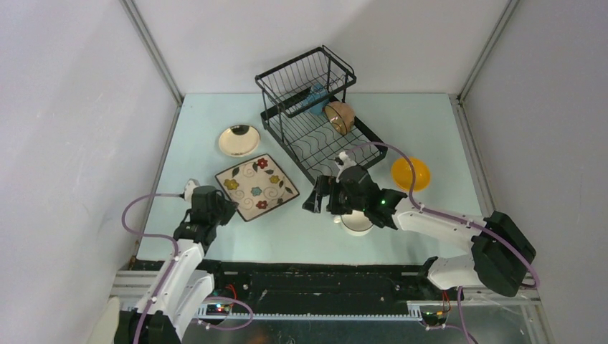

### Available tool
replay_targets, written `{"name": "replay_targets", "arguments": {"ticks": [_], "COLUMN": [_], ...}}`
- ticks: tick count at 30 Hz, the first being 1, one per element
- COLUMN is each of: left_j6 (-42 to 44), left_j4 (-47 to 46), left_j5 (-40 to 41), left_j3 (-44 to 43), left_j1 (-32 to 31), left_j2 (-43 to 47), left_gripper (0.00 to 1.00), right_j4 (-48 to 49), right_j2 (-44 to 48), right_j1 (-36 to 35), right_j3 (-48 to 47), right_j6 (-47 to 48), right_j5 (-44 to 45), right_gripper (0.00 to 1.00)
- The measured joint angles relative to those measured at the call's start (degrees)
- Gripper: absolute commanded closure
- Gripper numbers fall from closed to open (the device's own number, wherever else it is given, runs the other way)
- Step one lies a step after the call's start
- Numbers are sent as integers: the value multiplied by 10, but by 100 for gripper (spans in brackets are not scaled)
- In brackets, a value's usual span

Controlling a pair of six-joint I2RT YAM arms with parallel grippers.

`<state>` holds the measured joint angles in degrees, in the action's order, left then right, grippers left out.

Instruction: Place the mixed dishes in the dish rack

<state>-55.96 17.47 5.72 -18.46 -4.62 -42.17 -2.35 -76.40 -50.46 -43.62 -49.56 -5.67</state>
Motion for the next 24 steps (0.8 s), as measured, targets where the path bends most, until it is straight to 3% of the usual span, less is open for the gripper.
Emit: {"name": "replay_targets", "arguments": {"ticks": [9,15,24], "left_j6": [-1,-2,4], "left_j4": [31,50,108], "left_j5": [-5,-17,-45], "left_j3": [0,0,-28], "left_j1": [0,1,3], "left_j2": [26,38,47], "left_gripper": [100,100,100], "right_j4": [-42,-14,95], "right_j2": [62,44,-100], "right_j1": [44,-41,-143], "right_j3": [27,27,21], "right_j6": [-14,-118,-336], "right_j5": [53,97,130], "right_gripper": [0,0,0]}}
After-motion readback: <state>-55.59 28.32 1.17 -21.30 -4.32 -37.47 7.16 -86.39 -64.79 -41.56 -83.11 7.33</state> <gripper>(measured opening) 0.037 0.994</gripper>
